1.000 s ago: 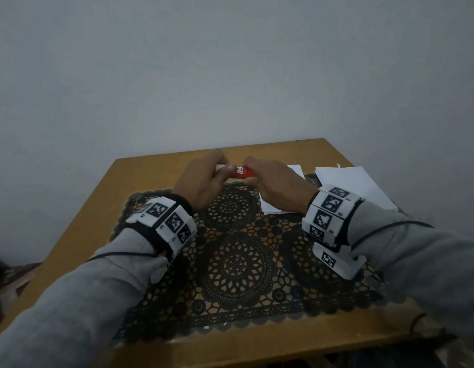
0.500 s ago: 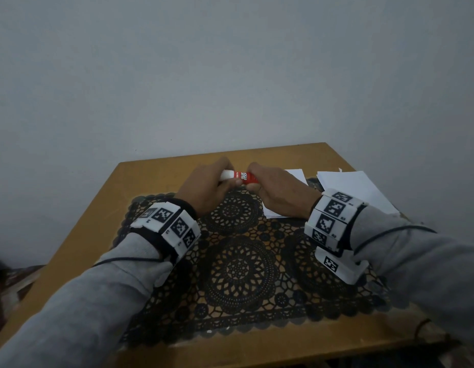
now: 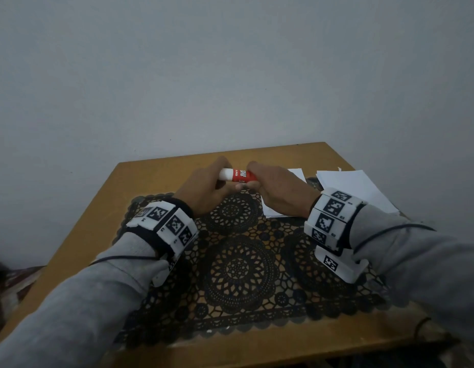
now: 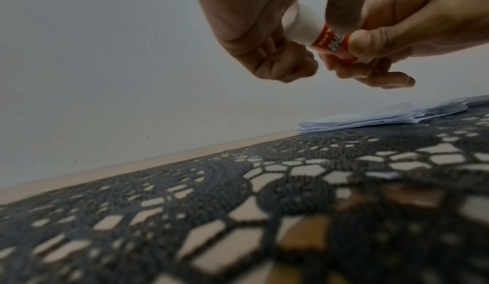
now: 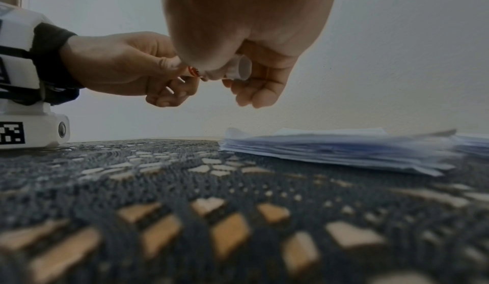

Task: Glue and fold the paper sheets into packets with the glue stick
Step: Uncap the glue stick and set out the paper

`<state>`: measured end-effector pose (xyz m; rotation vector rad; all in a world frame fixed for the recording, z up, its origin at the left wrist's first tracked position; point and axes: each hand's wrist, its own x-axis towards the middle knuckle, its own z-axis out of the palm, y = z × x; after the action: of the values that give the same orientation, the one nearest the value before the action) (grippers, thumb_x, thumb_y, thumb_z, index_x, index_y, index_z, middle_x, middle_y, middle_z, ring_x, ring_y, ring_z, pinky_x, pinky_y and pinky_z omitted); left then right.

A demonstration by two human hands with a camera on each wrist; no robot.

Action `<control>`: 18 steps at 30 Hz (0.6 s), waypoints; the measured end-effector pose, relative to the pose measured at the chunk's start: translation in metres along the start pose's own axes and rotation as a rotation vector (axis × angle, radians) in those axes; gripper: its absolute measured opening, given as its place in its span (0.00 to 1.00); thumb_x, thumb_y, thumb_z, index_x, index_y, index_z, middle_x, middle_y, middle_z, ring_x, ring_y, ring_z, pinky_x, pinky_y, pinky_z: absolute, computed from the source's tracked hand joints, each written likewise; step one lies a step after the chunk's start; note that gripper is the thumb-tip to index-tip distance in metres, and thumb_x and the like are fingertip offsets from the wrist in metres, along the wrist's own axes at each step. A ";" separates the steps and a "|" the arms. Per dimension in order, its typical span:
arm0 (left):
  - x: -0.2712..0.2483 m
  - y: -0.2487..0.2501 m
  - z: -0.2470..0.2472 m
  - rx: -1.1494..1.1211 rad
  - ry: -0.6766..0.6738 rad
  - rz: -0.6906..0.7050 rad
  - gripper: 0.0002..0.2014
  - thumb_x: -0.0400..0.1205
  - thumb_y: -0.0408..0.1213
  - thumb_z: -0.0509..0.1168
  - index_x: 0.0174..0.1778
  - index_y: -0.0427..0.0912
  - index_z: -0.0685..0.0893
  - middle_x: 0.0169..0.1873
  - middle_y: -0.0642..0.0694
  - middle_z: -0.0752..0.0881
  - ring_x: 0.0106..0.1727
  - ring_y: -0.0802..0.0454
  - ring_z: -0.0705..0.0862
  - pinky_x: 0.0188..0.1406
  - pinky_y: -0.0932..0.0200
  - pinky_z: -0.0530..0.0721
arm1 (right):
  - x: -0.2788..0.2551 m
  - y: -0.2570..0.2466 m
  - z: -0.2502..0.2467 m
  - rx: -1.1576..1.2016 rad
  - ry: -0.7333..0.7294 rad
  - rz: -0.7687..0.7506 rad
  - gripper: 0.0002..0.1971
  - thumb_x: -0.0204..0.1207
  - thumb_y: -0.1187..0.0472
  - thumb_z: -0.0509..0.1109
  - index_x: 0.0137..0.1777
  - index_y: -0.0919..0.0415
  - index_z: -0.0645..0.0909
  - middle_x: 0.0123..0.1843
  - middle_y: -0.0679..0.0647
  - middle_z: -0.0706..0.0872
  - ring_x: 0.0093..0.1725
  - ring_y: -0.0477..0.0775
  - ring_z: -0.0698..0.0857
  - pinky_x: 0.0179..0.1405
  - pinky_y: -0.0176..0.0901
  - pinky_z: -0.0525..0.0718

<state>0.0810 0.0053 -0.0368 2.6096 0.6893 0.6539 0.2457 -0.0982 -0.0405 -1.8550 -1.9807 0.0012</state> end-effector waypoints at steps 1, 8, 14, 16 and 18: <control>0.000 0.000 0.000 0.014 0.006 0.009 0.09 0.83 0.47 0.63 0.50 0.45 0.74 0.33 0.52 0.80 0.33 0.58 0.77 0.28 0.65 0.70 | 0.000 0.000 0.000 0.014 -0.012 0.005 0.09 0.87 0.56 0.58 0.60 0.60 0.70 0.45 0.51 0.78 0.40 0.52 0.77 0.33 0.40 0.69; 0.001 0.008 -0.003 -0.059 -0.029 -0.095 0.19 0.87 0.50 0.53 0.32 0.47 0.76 0.29 0.51 0.79 0.31 0.56 0.75 0.32 0.60 0.67 | 0.001 -0.001 -0.002 -0.161 0.117 -0.039 0.15 0.80 0.63 0.67 0.65 0.61 0.73 0.54 0.55 0.81 0.42 0.51 0.75 0.41 0.42 0.70; -0.001 0.002 -0.004 0.026 0.030 0.042 0.07 0.83 0.45 0.64 0.45 0.46 0.76 0.32 0.57 0.78 0.32 0.61 0.75 0.29 0.67 0.67 | 0.000 -0.002 0.000 -0.086 0.059 -0.045 0.12 0.85 0.57 0.62 0.65 0.59 0.70 0.51 0.54 0.80 0.42 0.54 0.80 0.39 0.44 0.74; -0.001 0.004 -0.002 0.015 0.056 0.071 0.10 0.84 0.47 0.63 0.45 0.44 0.76 0.31 0.54 0.79 0.32 0.57 0.76 0.29 0.65 0.68 | 0.000 -0.003 -0.001 -0.028 0.022 -0.058 0.11 0.86 0.53 0.59 0.63 0.57 0.70 0.47 0.50 0.78 0.41 0.52 0.78 0.38 0.43 0.73; -0.001 0.006 -0.001 0.008 0.090 0.096 0.15 0.84 0.51 0.59 0.44 0.42 0.77 0.31 0.53 0.79 0.31 0.56 0.76 0.28 0.62 0.68 | 0.000 -0.003 -0.001 0.000 0.008 -0.056 0.09 0.86 0.51 0.59 0.57 0.55 0.68 0.43 0.48 0.77 0.39 0.50 0.76 0.37 0.43 0.70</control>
<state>0.0817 0.0000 -0.0342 2.6472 0.5973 0.8035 0.2429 -0.0987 -0.0388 -1.7967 -2.0260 -0.0227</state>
